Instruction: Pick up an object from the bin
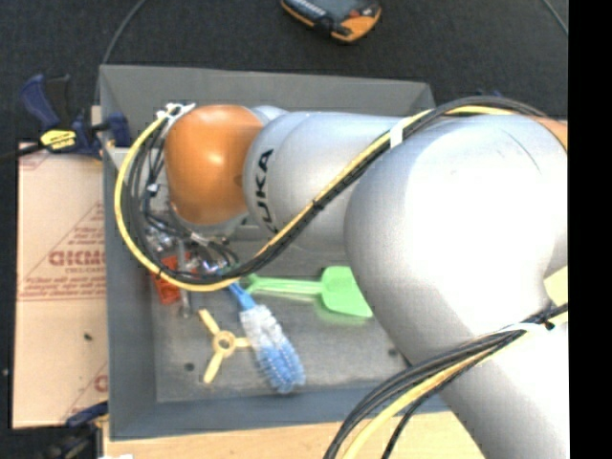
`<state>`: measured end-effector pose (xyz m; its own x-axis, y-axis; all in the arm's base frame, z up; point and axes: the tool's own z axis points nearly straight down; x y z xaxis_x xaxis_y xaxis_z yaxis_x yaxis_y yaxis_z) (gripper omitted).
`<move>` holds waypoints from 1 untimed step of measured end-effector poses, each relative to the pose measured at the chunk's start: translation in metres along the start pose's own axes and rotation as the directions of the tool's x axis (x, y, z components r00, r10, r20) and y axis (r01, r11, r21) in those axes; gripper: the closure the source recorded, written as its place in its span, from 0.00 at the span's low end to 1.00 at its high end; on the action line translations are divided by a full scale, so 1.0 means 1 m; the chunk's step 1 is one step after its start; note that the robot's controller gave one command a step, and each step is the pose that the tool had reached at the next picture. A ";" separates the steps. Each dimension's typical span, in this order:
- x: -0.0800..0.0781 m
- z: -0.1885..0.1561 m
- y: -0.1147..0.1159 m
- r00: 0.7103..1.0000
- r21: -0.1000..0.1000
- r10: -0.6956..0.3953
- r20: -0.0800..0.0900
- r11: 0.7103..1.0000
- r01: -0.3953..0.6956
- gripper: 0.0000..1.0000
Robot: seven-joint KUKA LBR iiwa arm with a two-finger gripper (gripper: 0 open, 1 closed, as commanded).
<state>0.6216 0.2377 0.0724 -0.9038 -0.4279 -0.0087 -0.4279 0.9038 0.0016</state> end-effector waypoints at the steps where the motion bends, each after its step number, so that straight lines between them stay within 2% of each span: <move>1: 0.013 0.000 0.006 0.998 -0.002 0.067 0.001 0.998 -0.067 0.00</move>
Offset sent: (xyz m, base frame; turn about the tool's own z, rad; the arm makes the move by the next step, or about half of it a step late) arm -0.0025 0.0001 -0.0001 0.0086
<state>0.6069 0.2378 0.0720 -0.9304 -0.3665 -0.0092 -0.3665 0.9304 0.0039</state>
